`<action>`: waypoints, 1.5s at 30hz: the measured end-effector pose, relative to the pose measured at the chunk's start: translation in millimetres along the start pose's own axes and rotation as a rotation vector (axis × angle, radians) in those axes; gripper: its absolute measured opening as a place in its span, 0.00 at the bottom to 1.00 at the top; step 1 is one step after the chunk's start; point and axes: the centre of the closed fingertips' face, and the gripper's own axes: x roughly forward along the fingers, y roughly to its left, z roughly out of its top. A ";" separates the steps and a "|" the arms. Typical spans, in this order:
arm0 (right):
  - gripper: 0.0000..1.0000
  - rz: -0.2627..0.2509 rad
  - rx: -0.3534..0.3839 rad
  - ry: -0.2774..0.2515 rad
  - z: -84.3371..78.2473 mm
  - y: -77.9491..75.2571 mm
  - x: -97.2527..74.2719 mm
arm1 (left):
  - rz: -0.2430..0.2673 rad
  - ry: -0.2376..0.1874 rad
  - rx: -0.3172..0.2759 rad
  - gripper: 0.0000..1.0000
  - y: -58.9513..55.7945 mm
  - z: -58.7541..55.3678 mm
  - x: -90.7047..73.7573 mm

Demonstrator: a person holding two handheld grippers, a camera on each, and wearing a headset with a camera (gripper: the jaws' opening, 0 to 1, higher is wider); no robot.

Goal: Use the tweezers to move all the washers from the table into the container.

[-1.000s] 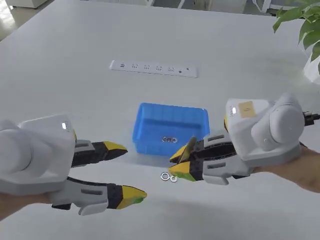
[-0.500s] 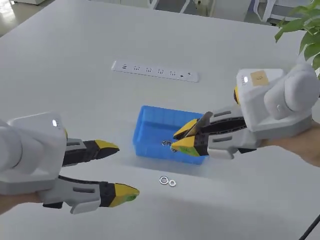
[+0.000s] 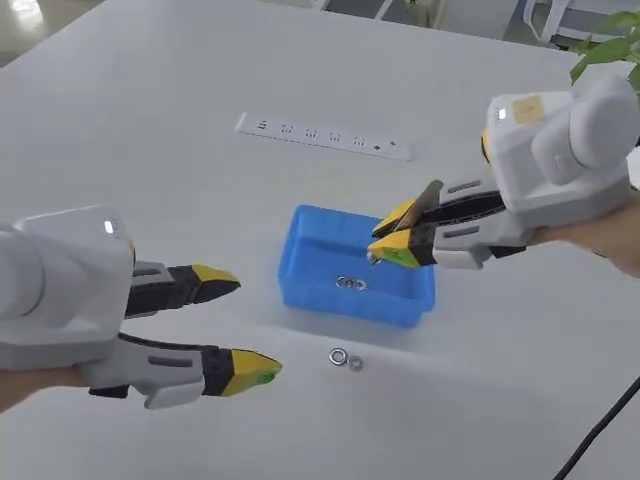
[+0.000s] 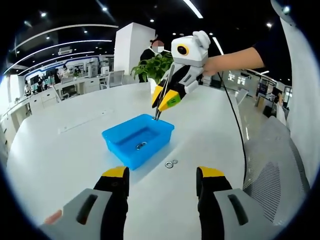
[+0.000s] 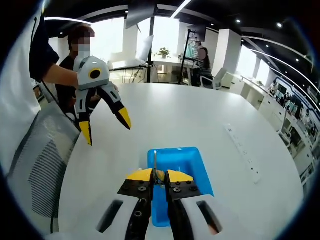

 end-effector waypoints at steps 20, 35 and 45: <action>0.10 0.022 0.033 0.096 -55.4 -20.0 42.7 | 0.037 0.029 -0.061 0.57 7.1 -18.7 -3.8; 0.10 0.034 0.025 0.116 -66.5 -19.4 50.2 | 0.040 0.040 -0.075 0.58 12.3 -22.0 -0.9; 0.10 0.034 0.027 0.119 -67.9 -20.2 50.3 | 0.043 0.048 -0.080 0.58 12.7 -24.2 -3.4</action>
